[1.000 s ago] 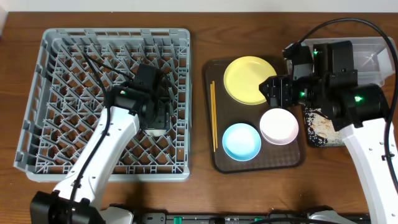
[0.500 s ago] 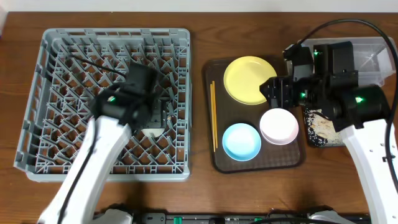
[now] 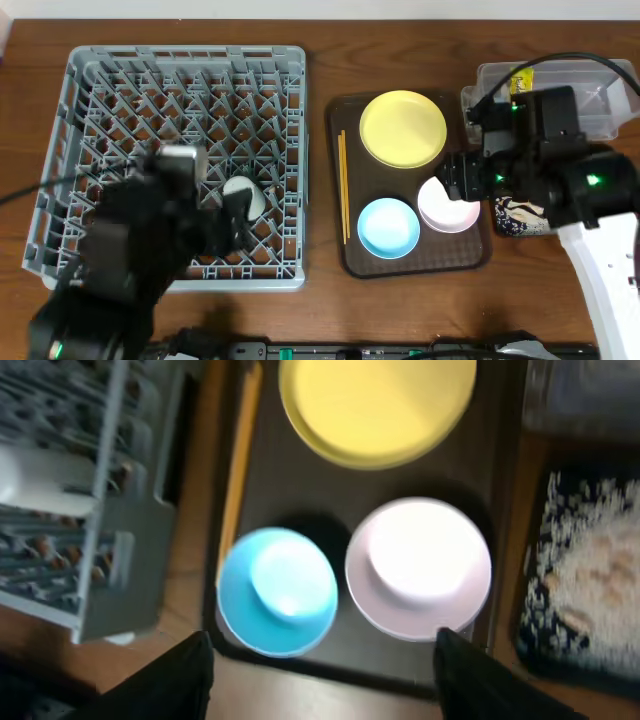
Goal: Sort waste into correct bins and load items into the dishwasher
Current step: 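Lower the white cup upside down into the rack and open the left gripper, then move the left gripper to the light-blue bowl on the brown tray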
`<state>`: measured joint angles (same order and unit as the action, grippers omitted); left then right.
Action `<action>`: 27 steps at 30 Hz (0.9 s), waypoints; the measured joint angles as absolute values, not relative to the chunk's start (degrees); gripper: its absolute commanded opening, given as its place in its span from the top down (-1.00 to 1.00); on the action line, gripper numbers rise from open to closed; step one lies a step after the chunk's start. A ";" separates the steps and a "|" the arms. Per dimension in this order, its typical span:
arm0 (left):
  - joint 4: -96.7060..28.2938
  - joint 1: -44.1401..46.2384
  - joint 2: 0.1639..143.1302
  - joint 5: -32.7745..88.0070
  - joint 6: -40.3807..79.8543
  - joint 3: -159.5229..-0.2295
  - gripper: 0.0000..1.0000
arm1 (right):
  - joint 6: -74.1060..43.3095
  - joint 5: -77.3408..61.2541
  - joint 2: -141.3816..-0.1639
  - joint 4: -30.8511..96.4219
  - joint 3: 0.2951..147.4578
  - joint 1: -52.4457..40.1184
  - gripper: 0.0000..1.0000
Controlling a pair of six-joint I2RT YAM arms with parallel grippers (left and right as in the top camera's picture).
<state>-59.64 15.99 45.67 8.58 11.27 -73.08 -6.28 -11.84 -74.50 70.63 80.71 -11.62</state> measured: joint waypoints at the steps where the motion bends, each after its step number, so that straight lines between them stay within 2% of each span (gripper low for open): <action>1: -59.70 15.99 44.53 9.45 11.11 -73.08 -0.61 | -6.31 -11.68 -75.18 70.96 80.49 -11.62 -0.30; 7: -61.69 15.97 40.51 12.80 10.46 -73.08 -0.61 | -8.12 -11.79 -80.53 69.95 75.50 -12.43 -0.21; 16: -62.83 15.97 40.47 13.63 10.46 -73.08 -0.63 | -15.66 -11.84 -85.38 59.37 67.26 -13.41 -0.04; 22: -62.83 15.99 40.47 13.63 10.46 -73.08 -0.64 | -19.64 -10.41 -87.92 56.05 66.92 -14.17 -0.03; 27: -62.85 15.97 40.47 13.63 10.46 -73.08 -0.64 | -21.08 -9.61 -90.39 54.74 66.89 -15.64 -0.10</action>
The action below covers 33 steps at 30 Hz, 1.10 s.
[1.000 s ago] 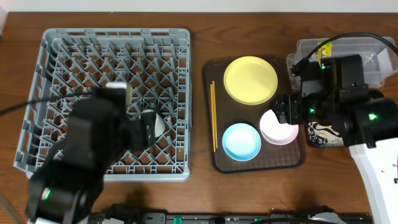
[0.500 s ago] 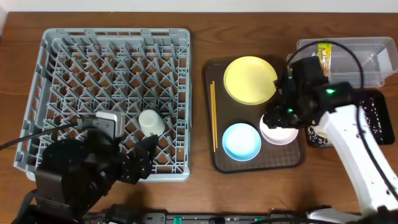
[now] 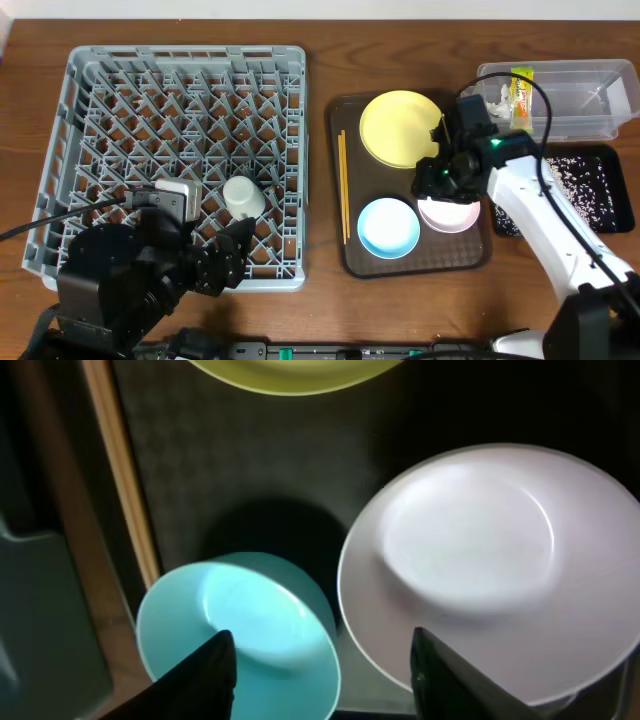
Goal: Sort waste into correct bins and load items into the dishwasher
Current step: 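Move the left gripper to the light-blue bowl on the brown tray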
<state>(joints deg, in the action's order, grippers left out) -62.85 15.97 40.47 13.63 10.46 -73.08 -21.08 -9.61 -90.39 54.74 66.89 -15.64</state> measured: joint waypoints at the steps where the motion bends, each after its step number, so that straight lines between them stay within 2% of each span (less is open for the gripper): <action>1: -62.85 15.99 40.47 13.63 10.46 -73.08 -0.64 | -21.12 -9.37 -90.54 54.70 66.89 -15.88 -0.10; 6: -62.83 15.99 40.86 15.62 10.20 -73.08 -0.63 | -21.30 -9.10 -89.67 55.86 66.89 -15.86 -0.09; 11: -62.83 16.84 44.45 19.40 8.54 -72.90 -0.63 | -21.19 -8.97 -82.83 58.76 66.85 -13.26 -0.11; 16: -60.99 23.68 51.92 19.05 6.76 -72.73 -0.63 | -20.23 -8.62 -71.48 61.04 66.85 -8.38 -0.15; 25: -55.02 40.69 67.42 3.01 5.78 -72.60 -0.64 | -18.50 -7.62 -56.62 65.56 66.87 -4.29 -0.20; 33: -51.75 44.69 82.94 -4.58 5.52 -72.58 -0.63 | -17.47 -6.39 -50.63 68.93 66.85 -4.23 -0.25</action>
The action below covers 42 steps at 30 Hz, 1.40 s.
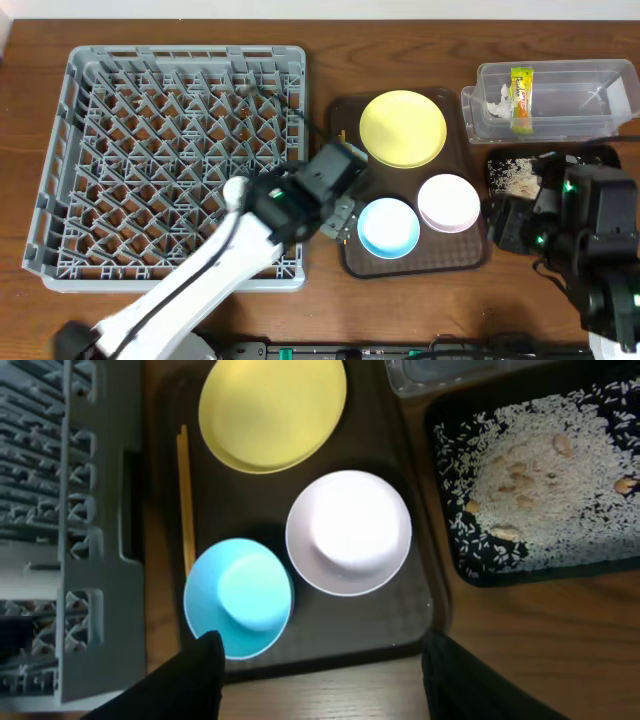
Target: Sort waste into correct bins and load items into the dishwasher
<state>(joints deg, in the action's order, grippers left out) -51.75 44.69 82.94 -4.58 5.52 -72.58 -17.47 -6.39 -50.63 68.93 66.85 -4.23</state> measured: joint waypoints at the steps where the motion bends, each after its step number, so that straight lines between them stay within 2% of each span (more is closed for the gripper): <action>1: -51.59 44.75 83.70 -4.75 5.50 -72.58 -0.64 | -17.47 -6.39 -50.33 69.10 66.85 -4.23 -0.25; 14: -46.44 45.30 94.65 -4.47 3.73 -72.53 -0.63 | -17.26 -7.55 -40.91 73.36 66.85 -4.08 -0.25; 22: -41.56 45.30 94.78 -2.92 2.92 -72.53 -0.63 | -17.02 -8.38 -34.92 74.56 66.85 -4.08 -0.41; 26: -40.69 45.30 95.44 -2.74 2.92 -72.53 -0.63 | -16.88 -8.73 -32.10 74.50 66.85 -4.08 -0.60; 28: -40.53 45.32 96.66 -2.70 2.92 -72.53 -0.62 | -16.75 -8.86 -31.24 74.54 66.85 -4.08 -0.98; 38: -39.53 45.34 104.77 -0.12 2.90 -72.51 -0.50 | -15.68 -9.04 -30.85 76.12 66.85 -4.08 -0.98; 42: -38.46 45.34 105.12 0.34 2.83 -72.51 -0.39 | -14.79 -9.02 -30.85 77.10 66.85 -4.08 -0.99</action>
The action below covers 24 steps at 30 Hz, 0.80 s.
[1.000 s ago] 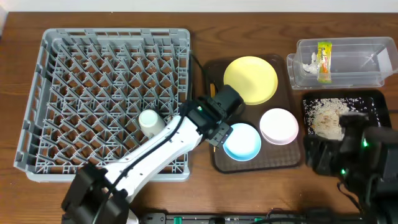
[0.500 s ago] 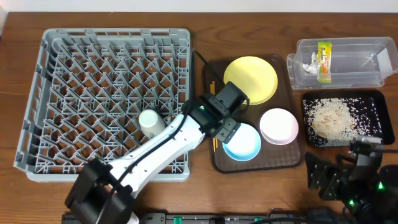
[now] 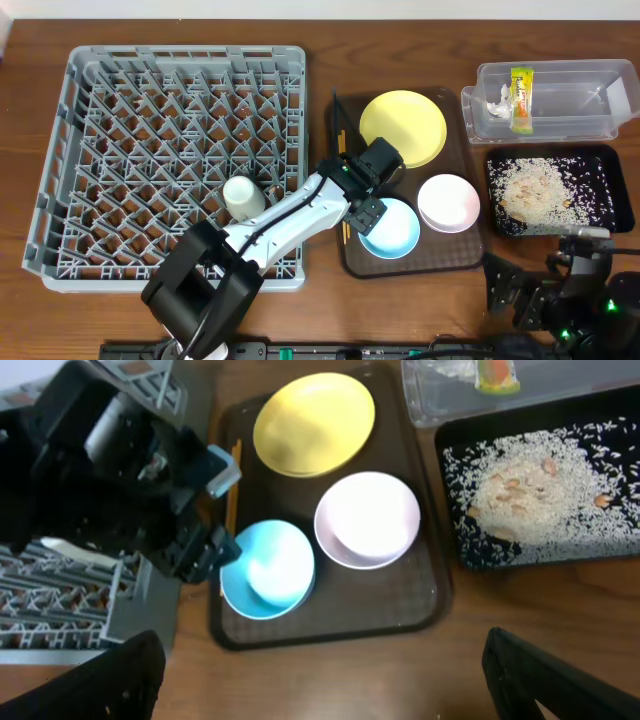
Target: Sort waste into correct bins and load items into the dishwasher
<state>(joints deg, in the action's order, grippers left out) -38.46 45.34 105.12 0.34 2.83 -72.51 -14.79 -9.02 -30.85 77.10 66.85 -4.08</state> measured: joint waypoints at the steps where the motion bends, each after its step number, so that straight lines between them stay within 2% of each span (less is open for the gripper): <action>1: -38.22 45.34 105.12 0.51 2.83 -72.51 -0.34 | -14.57 -8.97 -30.85 77.30 66.85 -4.08 -0.98; 3: -37.76 45.34 105.12 0.71 2.96 -72.51 -0.25 | -14.15 -8.67 -30.85 78.04 66.85 -4.08 -0.99; 11: -36.29 45.41 105.86 3.11 2.74 -72.51 -0.18 | -11.09 -5.89 -28.97 80.82 66.78 -4.08 -0.98; 24: -35.53 45.45 106.54 4.16 2.72 -72.49 -0.14 | -9.89 -6.09 -9.08 80.12 60.69 -4.08 -0.99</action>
<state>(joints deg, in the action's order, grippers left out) -35.53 45.45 106.54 4.16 2.72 -72.49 -9.89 -6.09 -9.08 80.12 60.69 -4.08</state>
